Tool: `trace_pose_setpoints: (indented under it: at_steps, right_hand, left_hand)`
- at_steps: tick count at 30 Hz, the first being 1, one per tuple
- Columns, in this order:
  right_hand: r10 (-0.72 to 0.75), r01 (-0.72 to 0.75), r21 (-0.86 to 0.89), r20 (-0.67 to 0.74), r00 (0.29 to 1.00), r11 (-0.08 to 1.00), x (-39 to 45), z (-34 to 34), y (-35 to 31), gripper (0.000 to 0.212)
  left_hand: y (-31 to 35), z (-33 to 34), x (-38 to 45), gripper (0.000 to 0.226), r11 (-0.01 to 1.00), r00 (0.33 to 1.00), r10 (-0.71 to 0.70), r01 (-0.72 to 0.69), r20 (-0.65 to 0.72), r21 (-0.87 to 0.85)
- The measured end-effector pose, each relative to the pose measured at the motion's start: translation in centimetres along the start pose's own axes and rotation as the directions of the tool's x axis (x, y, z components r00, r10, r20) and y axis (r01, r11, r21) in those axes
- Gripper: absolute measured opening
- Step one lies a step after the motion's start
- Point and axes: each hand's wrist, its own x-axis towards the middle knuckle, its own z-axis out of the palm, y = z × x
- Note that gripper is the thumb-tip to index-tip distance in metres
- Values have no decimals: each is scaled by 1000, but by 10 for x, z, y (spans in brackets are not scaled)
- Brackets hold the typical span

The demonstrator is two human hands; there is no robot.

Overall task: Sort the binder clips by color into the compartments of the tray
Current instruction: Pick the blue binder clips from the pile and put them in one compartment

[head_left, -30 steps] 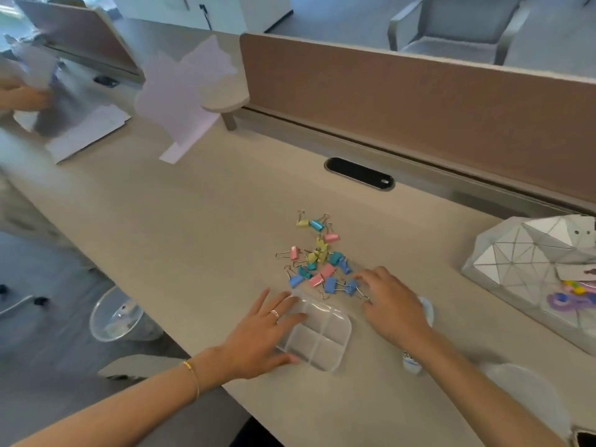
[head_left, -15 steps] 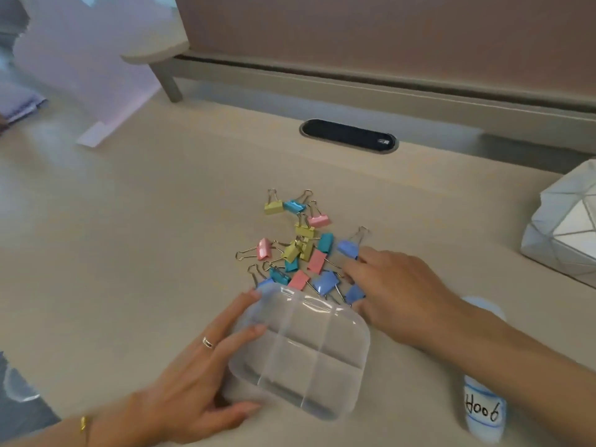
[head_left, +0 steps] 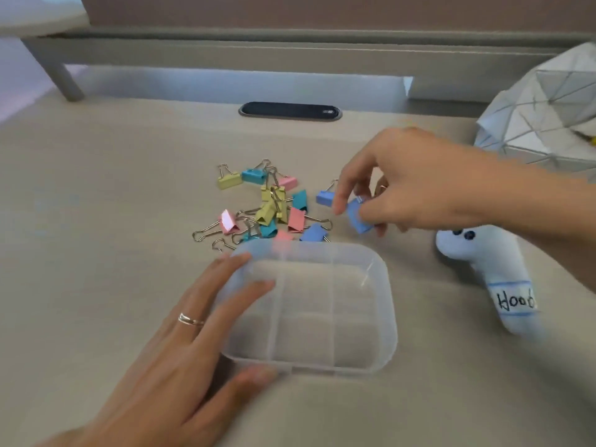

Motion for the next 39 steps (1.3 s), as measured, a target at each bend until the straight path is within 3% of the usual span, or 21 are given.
trace_pose_setpoints:
  at_steps: [2, 4, 12, 15, 20, 24, 26, 30, 32, 35, 39]
  right_hand:
    - [39, -35, 98, -41, 998, 995, -18, 1, -14, 28]
    - [100, -92, 89, -91, 991, 992, -31, 9, -28, 27]
    - [346, -410, -308, -242, 906, 859, -42, 54, -58, 15]
    - [342, -388, -244, -209, 916, 889, -39, 64, -58, 9]
    - [359, -365, -32, -108, 927, 931, -36, 60, -52, 17]
    - [309, -306, 57, -51, 950, 950, -38, 46, -54, 15]
    - [299, -294, 84, -48, 953, 952, -37, 34, -51, 15]
    - [285, -290, 2, -193, 939, 957, -6, 20, -33, 13]
    - [332, -335, -2, -133, 934, 942, 15, 27, -29, 17]
    - [383, -384, -45, -36, 923, 922, 39, 45, -27, 44]
    - [381, -384, -81, -45, 923, 920, 50, 59, -26, 36]
  left_hand:
    - [0, 0, -1, 80, 998, 1000, -22, 23, -12, 51]
    - [4, -3, 1, 76, 998, 996, 35, -29, -86, 63]
    - [7, -13, 10, 71, 986, 986, 130, -118, -101, 115]
    - [8, -16, 10, 72, 986, 989, 123, -113, -79, 121]
    - [8, -28, 13, 74, 989, 995, 91, -86, -37, 124]
    - [11, -48, 14, 79, 995, 991, 90, -84, -99, 63]
    - [14, -65, 20, 68, 994, 981, 105, -99, -166, 46]
    - [26, -105, 72, 32, 998, 980, 44, -35, -196, 49]
    - [29, -110, 113, 25, 998, 992, -9, 18, -129, 64]
    - [30, -102, 158, 14, 995, 993, -95, 96, -66, 16]
    - [34, -85, 173, 13, 993, 994, -103, 102, -26, -63]
